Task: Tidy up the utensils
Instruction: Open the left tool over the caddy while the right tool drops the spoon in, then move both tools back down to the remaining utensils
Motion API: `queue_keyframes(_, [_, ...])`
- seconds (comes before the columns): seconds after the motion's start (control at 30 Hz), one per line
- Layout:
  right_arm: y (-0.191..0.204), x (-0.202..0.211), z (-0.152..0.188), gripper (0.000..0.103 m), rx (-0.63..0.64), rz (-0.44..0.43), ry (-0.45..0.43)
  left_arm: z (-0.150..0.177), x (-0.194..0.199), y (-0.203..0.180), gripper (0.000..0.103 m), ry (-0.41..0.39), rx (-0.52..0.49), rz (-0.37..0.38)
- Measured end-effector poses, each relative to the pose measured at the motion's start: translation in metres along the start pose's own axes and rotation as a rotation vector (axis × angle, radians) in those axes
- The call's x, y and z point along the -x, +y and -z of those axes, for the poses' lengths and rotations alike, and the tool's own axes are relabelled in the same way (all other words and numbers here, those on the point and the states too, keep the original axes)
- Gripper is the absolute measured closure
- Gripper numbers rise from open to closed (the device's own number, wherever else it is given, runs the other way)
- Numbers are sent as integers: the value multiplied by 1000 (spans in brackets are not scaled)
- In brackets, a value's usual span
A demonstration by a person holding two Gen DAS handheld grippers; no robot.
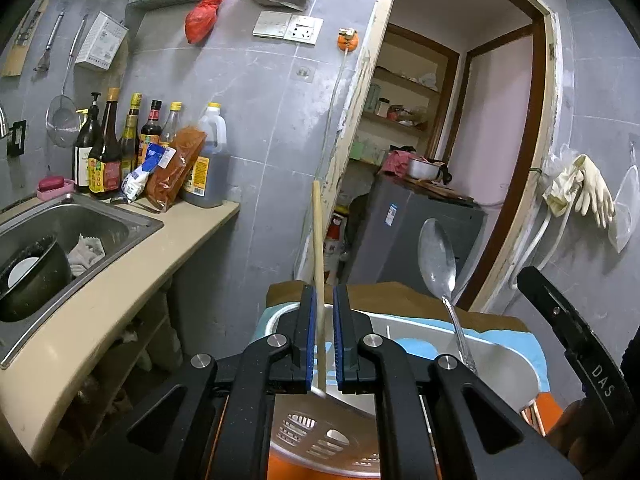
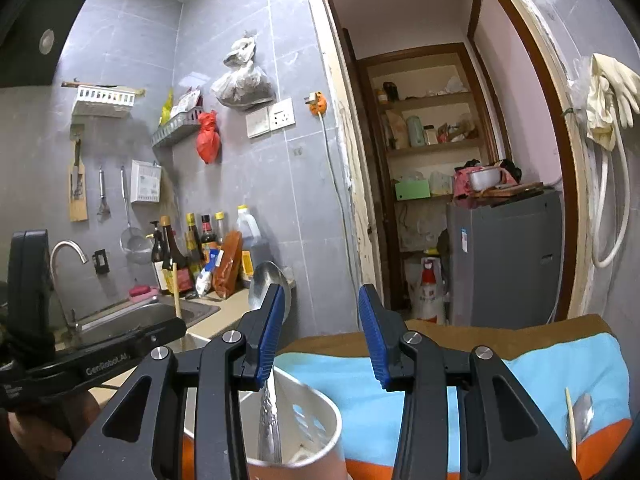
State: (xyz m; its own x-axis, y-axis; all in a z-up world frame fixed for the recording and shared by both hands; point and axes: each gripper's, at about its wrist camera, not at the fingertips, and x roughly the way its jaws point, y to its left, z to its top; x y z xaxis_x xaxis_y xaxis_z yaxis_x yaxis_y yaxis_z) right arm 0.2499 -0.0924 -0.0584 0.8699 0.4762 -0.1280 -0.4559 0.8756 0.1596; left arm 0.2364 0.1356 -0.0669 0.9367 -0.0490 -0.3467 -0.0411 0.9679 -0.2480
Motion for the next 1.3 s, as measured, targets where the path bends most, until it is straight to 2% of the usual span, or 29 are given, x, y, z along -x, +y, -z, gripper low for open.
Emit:
queue_keyframes(0.1, [-3,6,-1,61,-9,0,13,-1,2,-2,94,7,8,8])
queue_keyframes(0.23, [-11,15,-5,50,-30,12,26,-6,10,-6,78,0,21,26])
queue_keyframes(0.4, [-26,35,-13,37,-59,43,33,-13,19,-23,77,12,-1,44])
queue_keyframes(0.47, [-34,45,-18,31,-72,59,26,-15,24,-32,71,10,-7,54])
queue_keyframes(0.67, [-59,80,-36,18,-81,110,4,-20,42,-71,47,-8,-59,81])
queue_keyframes(0.73, [-67,90,-41,15,-79,128,2,-19,49,-86,33,-26,-89,73])
queue_keyframes(0.8, [-77,102,-44,0,-78,149,1,-16,56,-103,23,-43,-118,67])
queue_keyframes(0.93, [-95,124,-45,0,-70,186,-2,-7,63,-132,16,-57,-161,68])
queue_keyframes(1.3, [-133,178,-27,0,-20,270,21,35,70,-193,13,-51,-230,82])
